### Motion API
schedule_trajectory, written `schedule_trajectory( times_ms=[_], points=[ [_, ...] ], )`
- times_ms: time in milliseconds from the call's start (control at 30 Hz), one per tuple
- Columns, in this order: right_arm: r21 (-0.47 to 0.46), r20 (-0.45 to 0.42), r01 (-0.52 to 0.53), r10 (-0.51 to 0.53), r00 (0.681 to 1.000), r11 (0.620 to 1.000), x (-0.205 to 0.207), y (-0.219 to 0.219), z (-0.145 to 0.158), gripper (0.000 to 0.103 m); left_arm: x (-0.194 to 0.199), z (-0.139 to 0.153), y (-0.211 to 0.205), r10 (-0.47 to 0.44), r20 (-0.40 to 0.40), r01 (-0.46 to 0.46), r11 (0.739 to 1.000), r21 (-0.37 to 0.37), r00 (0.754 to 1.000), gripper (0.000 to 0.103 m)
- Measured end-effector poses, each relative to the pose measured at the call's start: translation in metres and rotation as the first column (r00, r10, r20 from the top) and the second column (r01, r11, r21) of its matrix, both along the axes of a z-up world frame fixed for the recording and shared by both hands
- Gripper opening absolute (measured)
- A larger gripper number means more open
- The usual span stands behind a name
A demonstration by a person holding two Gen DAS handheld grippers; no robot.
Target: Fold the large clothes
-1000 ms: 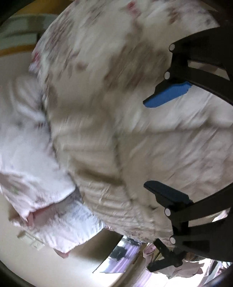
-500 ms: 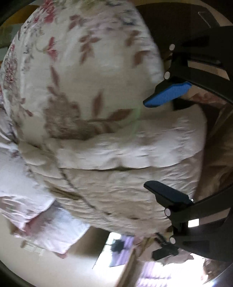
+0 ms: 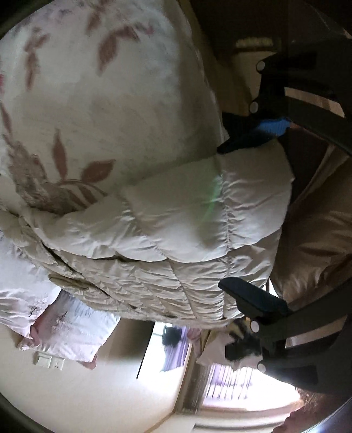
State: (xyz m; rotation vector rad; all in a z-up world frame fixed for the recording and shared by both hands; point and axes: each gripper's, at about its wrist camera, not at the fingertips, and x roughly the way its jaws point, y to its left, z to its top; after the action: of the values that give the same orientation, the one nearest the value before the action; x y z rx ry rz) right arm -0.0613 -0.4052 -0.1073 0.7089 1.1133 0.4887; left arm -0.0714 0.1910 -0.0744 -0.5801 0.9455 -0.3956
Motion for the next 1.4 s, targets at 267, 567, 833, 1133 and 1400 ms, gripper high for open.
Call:
schedule_trajectory(
  times_ms=[267,567,833,1133,1400],
  points=[
    [0.121,0.033,-0.038,0.034,0.999,0.992,-0.004,0.004,-0.018,0.061,0.009,-0.032,0.000,-0.005,-0.048,0.001,0.997,-0.078,0.999,0.077],
    [0.115,0.192,-0.165,0.141,0.971,0.980,-0.016,0.028,0.020,0.020,-0.001,-0.021,-0.009,-0.080,-0.001,0.079,0.993,-0.089,0.997,0.030],
    [0.017,0.411,-0.109,0.093,0.907,0.994,-0.019,0.045,0.085,0.017,-0.006,0.049,-0.013,-0.067,0.210,0.069,0.998,-0.003,0.975,0.021],
    [-0.268,0.645,0.237,-0.009,0.764,0.934,-0.001,0.083,0.150,0.016,0.030,0.097,-0.005,0.132,0.316,-0.145,0.989,0.017,0.940,0.020],
    [-0.393,0.714,0.393,0.006,0.700,0.831,0.035,0.107,0.163,0.016,0.070,0.116,-0.010,0.182,0.339,-0.215,0.975,0.061,0.923,0.019]
  ],
)
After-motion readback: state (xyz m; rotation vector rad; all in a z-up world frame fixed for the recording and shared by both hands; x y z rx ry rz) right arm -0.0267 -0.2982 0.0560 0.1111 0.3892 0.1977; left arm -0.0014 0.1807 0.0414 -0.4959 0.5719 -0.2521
